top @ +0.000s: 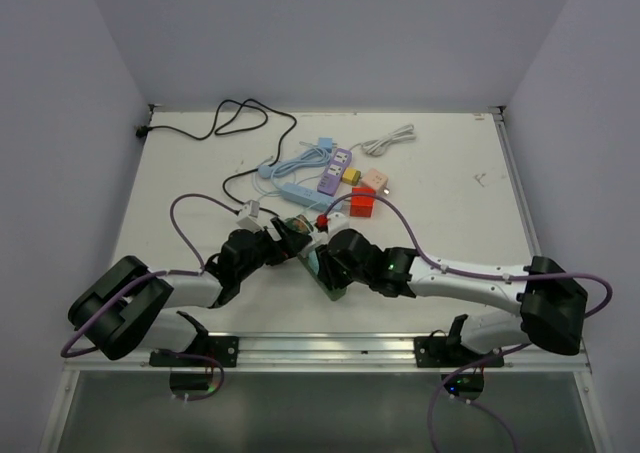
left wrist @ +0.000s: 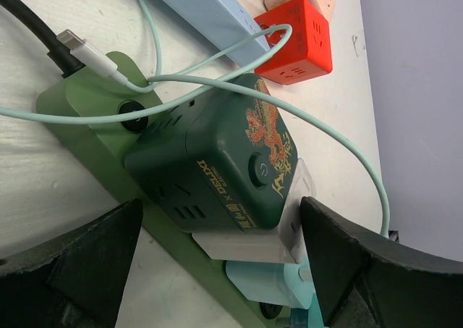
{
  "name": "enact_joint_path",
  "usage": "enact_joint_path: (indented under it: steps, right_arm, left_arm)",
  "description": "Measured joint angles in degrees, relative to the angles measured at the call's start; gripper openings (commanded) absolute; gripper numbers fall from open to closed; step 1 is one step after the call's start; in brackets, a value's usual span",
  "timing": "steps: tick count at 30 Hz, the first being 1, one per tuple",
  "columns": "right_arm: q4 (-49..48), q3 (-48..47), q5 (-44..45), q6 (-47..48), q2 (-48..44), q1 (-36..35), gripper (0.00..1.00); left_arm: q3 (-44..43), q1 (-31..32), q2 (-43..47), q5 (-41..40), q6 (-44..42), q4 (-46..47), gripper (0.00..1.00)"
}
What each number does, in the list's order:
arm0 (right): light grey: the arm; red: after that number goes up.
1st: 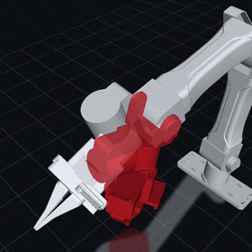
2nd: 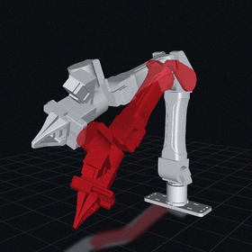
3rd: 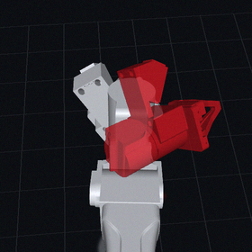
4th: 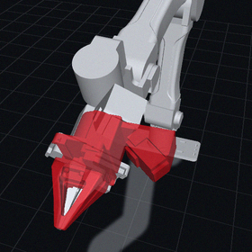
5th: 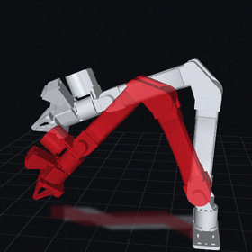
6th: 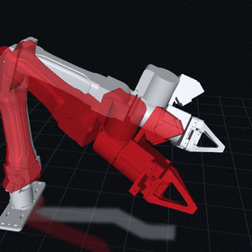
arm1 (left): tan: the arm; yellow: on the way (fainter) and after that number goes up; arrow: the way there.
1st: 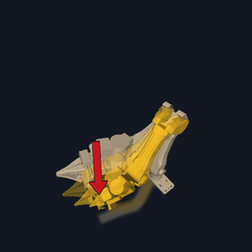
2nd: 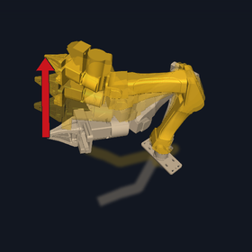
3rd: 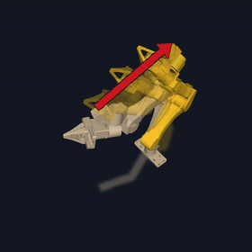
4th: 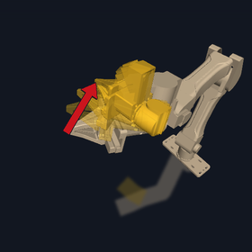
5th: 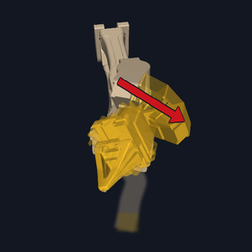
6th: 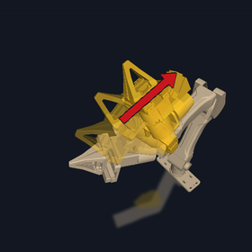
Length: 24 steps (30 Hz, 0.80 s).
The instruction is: Pull the plug off the socket
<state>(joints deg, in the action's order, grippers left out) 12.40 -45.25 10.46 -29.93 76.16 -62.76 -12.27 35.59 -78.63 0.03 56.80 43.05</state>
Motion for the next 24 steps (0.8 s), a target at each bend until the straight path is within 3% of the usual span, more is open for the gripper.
enact_joint_path:
  steps: [7,14,19,24]
  right_arm:
    - [-0.28,-3.76,1.75,1.03,1.75,-3.3,0.28]
    - [0.35,-2.08,3.8,1.11,-2.75,-0.83,0.3]
    - [0.28,3.72,2.32,1.07,-11.5,8.02,0.34]
    - [-0.15,8.28,-3.91,0.87,-15.96,25.59,0.36]
  left_arm:
    - [-0.11,0.0,0.0,0.0,-0.07,-0.13,0.92]
    - [-0.68,0.0,0.44,0.04,-0.48,-1.51,0.93]
    - [-2.05,0.0,2.21,0.02,-1.88,-5.49,0.94]
    - [-4.04,0.0,3.23,0.07,-3.15,-9.75,0.95]
